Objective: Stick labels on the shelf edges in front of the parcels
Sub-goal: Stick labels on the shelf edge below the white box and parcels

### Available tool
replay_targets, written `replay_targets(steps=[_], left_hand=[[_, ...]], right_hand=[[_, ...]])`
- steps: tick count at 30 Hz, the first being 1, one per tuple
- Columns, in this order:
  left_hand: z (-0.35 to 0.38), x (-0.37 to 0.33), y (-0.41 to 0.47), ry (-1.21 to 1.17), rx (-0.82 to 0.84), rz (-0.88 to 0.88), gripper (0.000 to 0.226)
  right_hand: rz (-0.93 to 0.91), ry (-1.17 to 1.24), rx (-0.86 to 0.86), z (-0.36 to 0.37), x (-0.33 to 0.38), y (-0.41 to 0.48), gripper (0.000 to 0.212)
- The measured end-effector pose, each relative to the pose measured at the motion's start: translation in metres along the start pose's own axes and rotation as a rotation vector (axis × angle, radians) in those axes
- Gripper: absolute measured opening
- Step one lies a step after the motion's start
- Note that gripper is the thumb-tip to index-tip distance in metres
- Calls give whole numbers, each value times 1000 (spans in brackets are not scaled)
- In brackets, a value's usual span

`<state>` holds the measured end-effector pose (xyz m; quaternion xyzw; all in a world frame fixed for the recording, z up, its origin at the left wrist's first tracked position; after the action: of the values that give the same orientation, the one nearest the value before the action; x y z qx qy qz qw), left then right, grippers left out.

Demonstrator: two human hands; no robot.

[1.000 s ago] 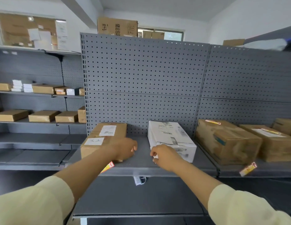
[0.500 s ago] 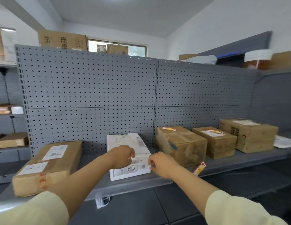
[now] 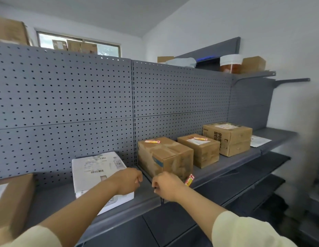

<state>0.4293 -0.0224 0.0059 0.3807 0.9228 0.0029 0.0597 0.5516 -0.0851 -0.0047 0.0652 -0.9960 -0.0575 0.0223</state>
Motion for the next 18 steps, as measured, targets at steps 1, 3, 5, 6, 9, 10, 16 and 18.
replay_targets(steps=[1,3,5,6,9,10,16,18], left_hand=[[1,0,4,-1,9,9,29],[5,-1,12,-2,43,15,29],[9,-2,21,-4,56,22,29],[10,-4,25,-9,57,27,29],[10,-16,38,-17,56,46,27],[11,-21,42,-25,56,49,27],[17,-49,65,-102,39,14,27],[21,-60,73,-101,50,-12,21]], right_hand=[[12,3,-2,0,-3,1,22],[29,1,-4,1,-10,1,23],[47,-2,-4,0,-16,-1,23],[55,-6,-5,-1,-20,-2,24],[73,-2,11,-3,-38,-7,23],[77,0,21,-4,-45,-7,23],[80,3,57,-4,-95,-5,21],[78,12,76,-2,-116,-3,19]])
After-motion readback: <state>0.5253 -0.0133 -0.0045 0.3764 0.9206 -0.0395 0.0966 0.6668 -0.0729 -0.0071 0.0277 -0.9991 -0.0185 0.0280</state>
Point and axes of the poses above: each hand's wrist, its own y-axis towards the middle knuckle, its own z-axis out of the palm, x = y × z, the point moved 6 cm from there along y, towards the middle knuckle, and after that the axes turned 3 degrees about -y, right-handed, at the moved point
